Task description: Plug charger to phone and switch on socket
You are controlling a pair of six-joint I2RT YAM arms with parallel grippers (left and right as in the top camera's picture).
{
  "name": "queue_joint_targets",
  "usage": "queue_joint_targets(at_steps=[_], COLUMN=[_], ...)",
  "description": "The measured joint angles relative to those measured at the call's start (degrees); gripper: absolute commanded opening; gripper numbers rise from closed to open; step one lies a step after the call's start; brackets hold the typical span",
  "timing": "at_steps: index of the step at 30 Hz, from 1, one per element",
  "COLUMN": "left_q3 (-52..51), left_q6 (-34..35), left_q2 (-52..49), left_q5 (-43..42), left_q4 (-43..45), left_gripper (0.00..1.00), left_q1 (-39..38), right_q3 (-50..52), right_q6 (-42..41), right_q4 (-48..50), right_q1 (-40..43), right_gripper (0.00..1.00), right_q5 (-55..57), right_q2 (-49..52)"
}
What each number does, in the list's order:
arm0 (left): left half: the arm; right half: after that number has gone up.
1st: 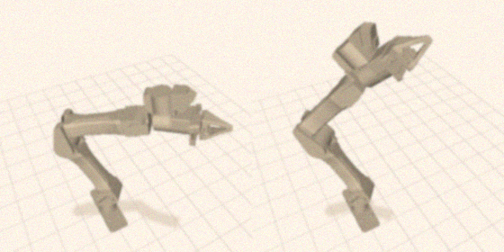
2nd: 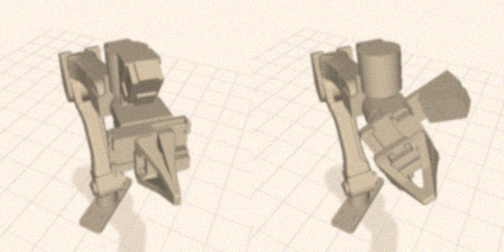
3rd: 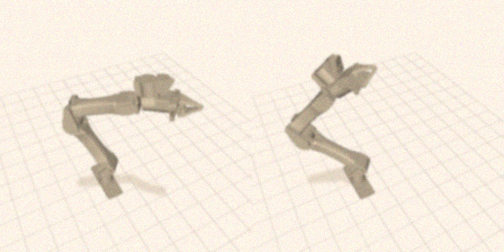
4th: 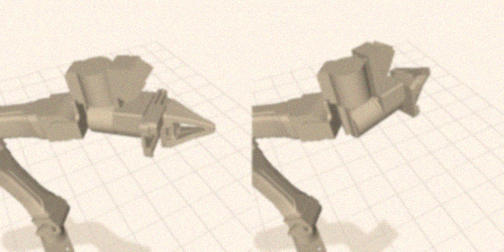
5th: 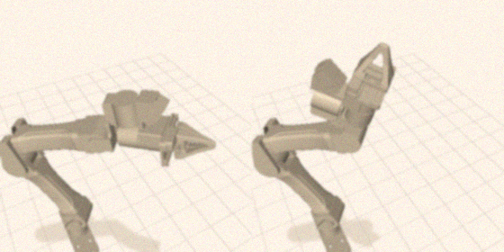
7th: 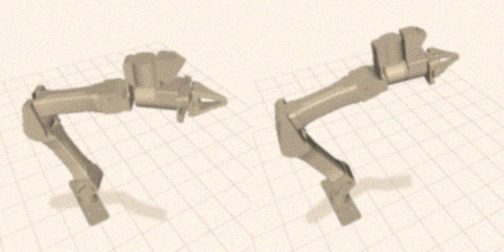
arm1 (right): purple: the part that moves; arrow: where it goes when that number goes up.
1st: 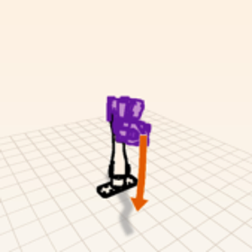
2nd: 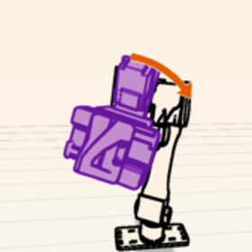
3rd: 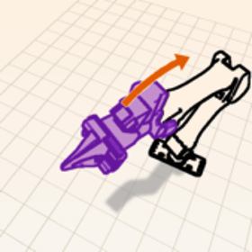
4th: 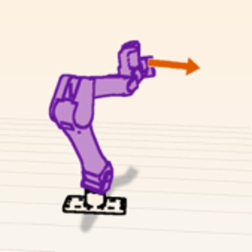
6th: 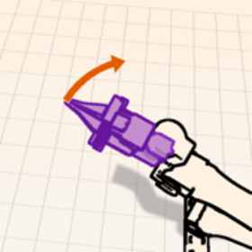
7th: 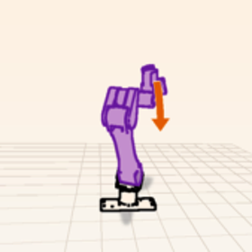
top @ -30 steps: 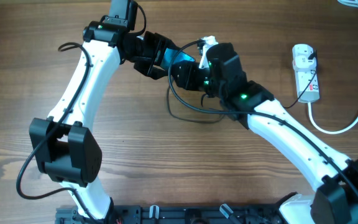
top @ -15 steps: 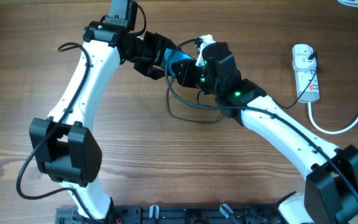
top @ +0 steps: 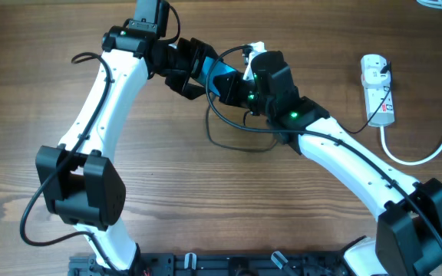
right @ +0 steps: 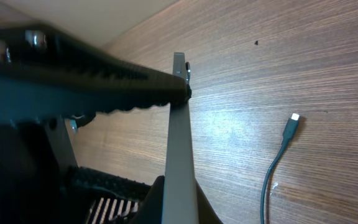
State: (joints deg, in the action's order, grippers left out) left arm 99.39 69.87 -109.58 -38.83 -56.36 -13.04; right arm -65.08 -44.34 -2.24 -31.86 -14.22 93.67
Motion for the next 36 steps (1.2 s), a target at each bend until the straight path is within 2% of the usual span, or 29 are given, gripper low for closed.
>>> queue_joint_targets(at_steps=[7,9,14,18,26,28,31,34,36], left_q3=[0.11,0.11,0.11,0.11,0.11,0.11,0.22,0.22,0.22], left_q6=[-0.74,-3.67,-17.44,-31.26,-45.88,-48.61,-51.21,-52.7,-53.09], left_q2=[0.2,0.2,0.2,0.2,2.64,4.37,5.95,6.05,6.05], left_q5=[-0.11,0.11,-0.22,-5.42,-11.08,-11.58,-12.35,-13.55,-14.62], left_q4=[-0.02,-0.02,-0.07,-0.35,-4.31,-5.9,-8.44,-8.96,-7.85], left_gripper=[1.0,1.0,1.0,0.98,1.0,1.0,1.0,1.0,1.0], left_q1=[0.0,0.17,4.15,8.11,10.05,10.21,10.19,9.99,9.14], right_q3=[0.0,0.0,0.0,0.0,2.1,7.89,22.67,34.82,38.14], right_q6=[0.22,0.22,0.22,-0.07,-1.07,-2.95,-8.61,-19.08,-25.27], right_q4=[-0.22,-0.26,-0.61,-1.57,-9.4,-5.53,12.09,29.14,32.92], right_q1=[-0.22,0.26,4.85,8.37,14.23,16.7,18.1,17.97,17.59], right_gripper=[0.04,0.04,0.04,0.04,0.04,0.04,0.04,0.04,0.04], right_q5=[-0.59,-1.01,-5.81,-9.94,-12.81,-12.87,-13.9,-13.9,-12.59], right_q2=[0.09,0.09,0.07,-2.32,-17.64,-23.12,-30.6,-32.87,-31.82])
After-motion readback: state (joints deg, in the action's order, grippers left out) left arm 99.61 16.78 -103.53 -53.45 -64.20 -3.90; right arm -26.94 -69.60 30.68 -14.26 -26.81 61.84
